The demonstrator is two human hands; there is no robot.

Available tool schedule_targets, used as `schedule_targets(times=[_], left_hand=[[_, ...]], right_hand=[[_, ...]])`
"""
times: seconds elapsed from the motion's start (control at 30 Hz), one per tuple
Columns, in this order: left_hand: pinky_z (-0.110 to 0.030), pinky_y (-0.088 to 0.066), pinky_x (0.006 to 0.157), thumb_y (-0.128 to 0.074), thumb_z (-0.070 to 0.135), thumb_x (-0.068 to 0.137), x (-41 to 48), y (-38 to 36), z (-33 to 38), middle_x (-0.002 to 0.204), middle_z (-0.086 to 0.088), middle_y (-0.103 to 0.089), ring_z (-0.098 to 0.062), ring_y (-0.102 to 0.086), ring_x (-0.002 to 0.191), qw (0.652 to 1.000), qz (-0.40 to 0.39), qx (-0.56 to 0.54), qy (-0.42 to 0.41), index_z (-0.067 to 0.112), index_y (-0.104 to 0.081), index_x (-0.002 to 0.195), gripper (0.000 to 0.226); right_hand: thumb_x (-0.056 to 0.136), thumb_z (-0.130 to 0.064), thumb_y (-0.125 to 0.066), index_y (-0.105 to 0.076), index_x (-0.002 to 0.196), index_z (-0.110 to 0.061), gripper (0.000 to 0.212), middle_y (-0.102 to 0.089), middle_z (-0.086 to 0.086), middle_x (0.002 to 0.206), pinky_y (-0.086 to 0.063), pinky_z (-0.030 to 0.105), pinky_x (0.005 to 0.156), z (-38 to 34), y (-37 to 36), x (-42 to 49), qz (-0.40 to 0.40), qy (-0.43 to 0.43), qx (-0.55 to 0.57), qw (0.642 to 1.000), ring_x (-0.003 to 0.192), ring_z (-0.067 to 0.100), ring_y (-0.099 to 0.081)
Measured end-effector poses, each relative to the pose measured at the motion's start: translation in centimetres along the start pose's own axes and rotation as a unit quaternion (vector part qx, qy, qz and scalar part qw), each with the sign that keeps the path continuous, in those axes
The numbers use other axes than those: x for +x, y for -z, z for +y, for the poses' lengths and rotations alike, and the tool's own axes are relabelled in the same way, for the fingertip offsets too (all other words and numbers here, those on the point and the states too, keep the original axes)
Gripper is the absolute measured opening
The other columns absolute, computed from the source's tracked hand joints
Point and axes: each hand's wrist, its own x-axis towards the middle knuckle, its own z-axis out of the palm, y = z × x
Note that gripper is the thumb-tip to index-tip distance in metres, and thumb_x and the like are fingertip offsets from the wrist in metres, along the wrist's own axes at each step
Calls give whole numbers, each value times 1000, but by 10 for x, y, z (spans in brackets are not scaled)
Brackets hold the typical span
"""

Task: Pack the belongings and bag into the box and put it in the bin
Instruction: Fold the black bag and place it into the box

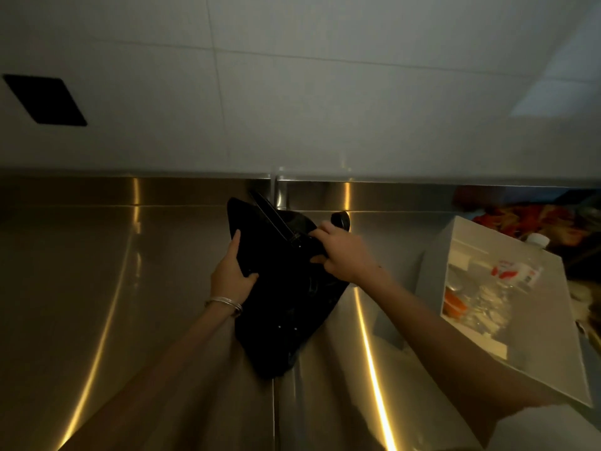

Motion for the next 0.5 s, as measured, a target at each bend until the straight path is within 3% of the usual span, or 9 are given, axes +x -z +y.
schedule_targets(times=[0.13,0.23,0.37,0.5], left_hand=[[-27,-41,90,-68,-4,76,13,18,53,139,-9,-47,-27,-51,118,992,40,-77,-91,24,-22,144,87],[-32,-38,103,-69,-5,75,22,32,99,140,-5,-45,-19,-44,125,977,29,-155,-143,26,-30,141,82],[-34,-39,104,-68,-8,75,23,29,163,139,-6,-46,-14,-45,122,956,-49,-234,-172,26,-35,138,79],[-43,-40,105,-67,-12,73,8,-6,217,138,-12,-47,-21,-48,124,931,-116,-280,-203,20,-35,139,80]], right_hand=[[80,-32,-66,-45,128,-17,54,-49,5,124,-46,39,71,-5,56,-22,118,-21,-13,993,109,27,-52],[78,-36,-69,-46,127,-19,57,-52,4,123,-47,41,73,-1,100,-40,191,-53,0,980,108,28,-54],[75,-37,-70,-42,131,-20,65,-54,4,122,-49,44,76,21,149,-75,253,-87,-9,964,106,30,-56],[76,-38,-69,-39,134,-24,67,-54,5,118,-49,44,73,55,172,-126,283,-136,-41,949,103,31,-56]])
